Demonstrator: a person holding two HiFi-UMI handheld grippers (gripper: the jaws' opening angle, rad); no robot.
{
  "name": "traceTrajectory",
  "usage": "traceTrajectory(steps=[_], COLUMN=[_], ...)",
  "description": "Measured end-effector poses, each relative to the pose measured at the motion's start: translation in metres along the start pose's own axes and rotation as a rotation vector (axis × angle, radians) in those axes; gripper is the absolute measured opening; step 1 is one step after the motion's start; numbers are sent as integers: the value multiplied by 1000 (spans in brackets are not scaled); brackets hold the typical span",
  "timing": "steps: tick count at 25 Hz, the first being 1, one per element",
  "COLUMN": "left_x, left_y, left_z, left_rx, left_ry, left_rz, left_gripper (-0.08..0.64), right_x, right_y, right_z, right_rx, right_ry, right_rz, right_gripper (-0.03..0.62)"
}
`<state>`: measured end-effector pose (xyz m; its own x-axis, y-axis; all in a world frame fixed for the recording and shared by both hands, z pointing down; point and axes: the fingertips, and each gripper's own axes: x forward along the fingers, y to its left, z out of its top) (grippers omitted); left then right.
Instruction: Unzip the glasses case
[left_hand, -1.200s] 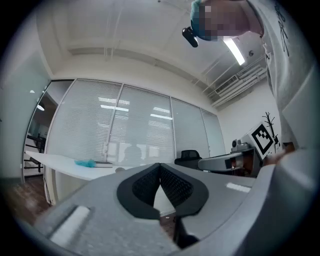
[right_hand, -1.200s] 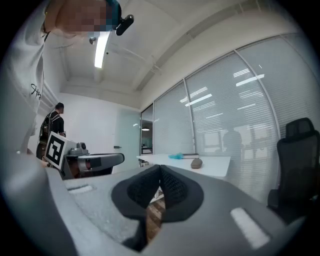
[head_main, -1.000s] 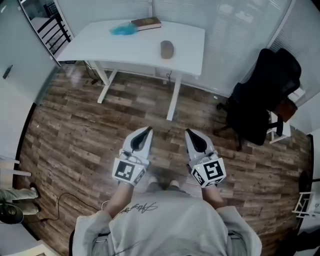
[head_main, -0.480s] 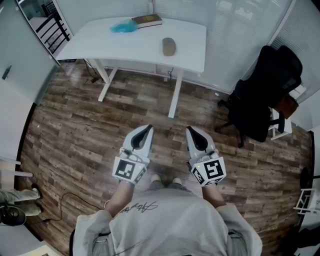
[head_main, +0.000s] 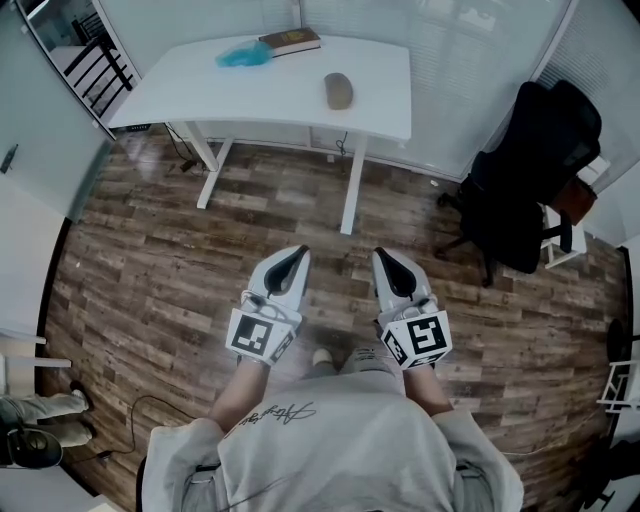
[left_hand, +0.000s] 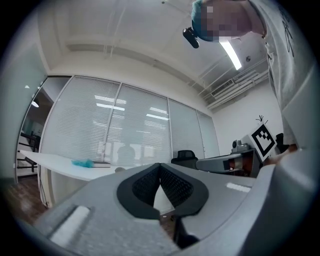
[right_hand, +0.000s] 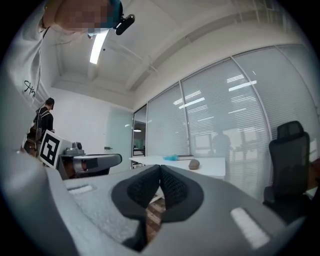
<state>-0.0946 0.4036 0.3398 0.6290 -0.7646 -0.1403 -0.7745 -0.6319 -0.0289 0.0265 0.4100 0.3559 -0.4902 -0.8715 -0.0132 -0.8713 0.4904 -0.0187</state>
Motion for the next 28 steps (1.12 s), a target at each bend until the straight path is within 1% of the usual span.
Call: traceTrajectory(steps=[4,9,12,15,19,22,28], left_x=[3,14,19,26,42,56,93], left_y=[1,6,9,18,27,38,57], left_z=[-1,-6,-7,-8,-19,-20,-30], left_rx=[-2,-10,5,-1,-8,-5,-4], left_ry=[1,-3,-2,-8,4,9,9], left_rz=[-22,-28,-24,-6,3,25,46], left_gripper=[9,9,9,9,9,9,9], right_x=[4,17,29,43,61,76,108], right_y=[3,0,1,-1,-12,-26,-58], right_z=[0,-2,-1,1,-1,-3,3], right_rx=[2,1,3,4,-9,-15,20], right_ry=[1,8,5,-11,-21,-18,-49], right_rz=[-15,-22,4,34,59,55,88], right_gripper=[2,3,3,2,2,2,2])
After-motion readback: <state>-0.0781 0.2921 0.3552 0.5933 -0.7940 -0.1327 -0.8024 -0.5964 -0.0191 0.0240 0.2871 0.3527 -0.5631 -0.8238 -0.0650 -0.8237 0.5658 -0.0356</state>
